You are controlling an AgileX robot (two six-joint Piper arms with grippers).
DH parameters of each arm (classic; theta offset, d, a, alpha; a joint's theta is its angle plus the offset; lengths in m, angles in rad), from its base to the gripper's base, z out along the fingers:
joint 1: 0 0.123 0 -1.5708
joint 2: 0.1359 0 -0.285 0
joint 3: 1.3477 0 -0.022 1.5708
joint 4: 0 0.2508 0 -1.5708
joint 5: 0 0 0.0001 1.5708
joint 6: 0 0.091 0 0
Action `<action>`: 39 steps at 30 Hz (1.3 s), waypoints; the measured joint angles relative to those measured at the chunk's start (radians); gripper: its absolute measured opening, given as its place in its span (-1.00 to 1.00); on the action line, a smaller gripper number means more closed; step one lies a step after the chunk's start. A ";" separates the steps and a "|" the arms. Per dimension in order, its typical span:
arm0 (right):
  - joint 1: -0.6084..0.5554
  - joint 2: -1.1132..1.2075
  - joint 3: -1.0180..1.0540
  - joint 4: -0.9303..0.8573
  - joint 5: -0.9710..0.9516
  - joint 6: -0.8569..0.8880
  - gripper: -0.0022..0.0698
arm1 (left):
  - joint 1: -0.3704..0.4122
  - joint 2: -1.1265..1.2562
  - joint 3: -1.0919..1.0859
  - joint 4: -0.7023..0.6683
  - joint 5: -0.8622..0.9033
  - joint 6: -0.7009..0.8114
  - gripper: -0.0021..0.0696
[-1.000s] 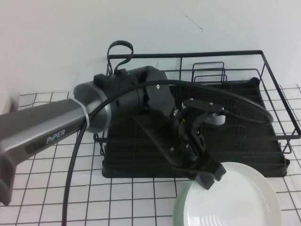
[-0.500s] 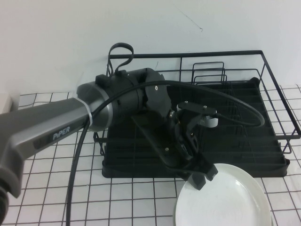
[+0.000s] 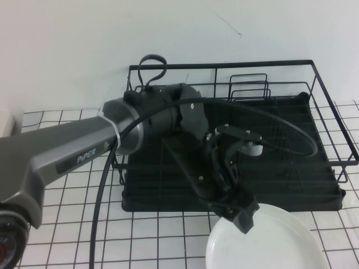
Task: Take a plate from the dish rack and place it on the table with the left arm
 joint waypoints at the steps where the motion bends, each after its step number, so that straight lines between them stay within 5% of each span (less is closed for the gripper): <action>1: 0.000 0.000 0.000 0.000 0.000 0.000 -0.94 | 0.000 0.000 -0.014 0.000 0.017 0.000 0.31; 5: 0.000 0.000 0.000 0.000 0.000 0.000 -0.94 | 0.000 0.000 -0.090 0.000 0.093 -0.030 0.47; 9: 0.000 0.000 0.000 0.000 0.000 0.000 -0.94 | 0.000 0.000 -0.179 0.005 0.169 -0.092 0.42; 12: 0.000 0.000 0.000 0.000 0.000 0.000 -0.94 | 0.000 -0.002 -0.223 0.021 0.177 -0.113 0.04; 15: 0.000 0.000 0.000 0.000 0.000 0.000 -0.94 | 0.000 -0.012 -0.239 0.060 0.179 -0.099 -0.62; 19: 0.000 0.000 0.000 0.000 0.000 0.000 -0.94 | 0.000 -0.057 -0.229 0.101 0.186 -0.090 -0.88; 39: 0.000 0.000 0.000 0.000 0.000 0.000 -0.94 | -0.010 -1.108 0.777 0.200 -0.553 -0.113 -0.94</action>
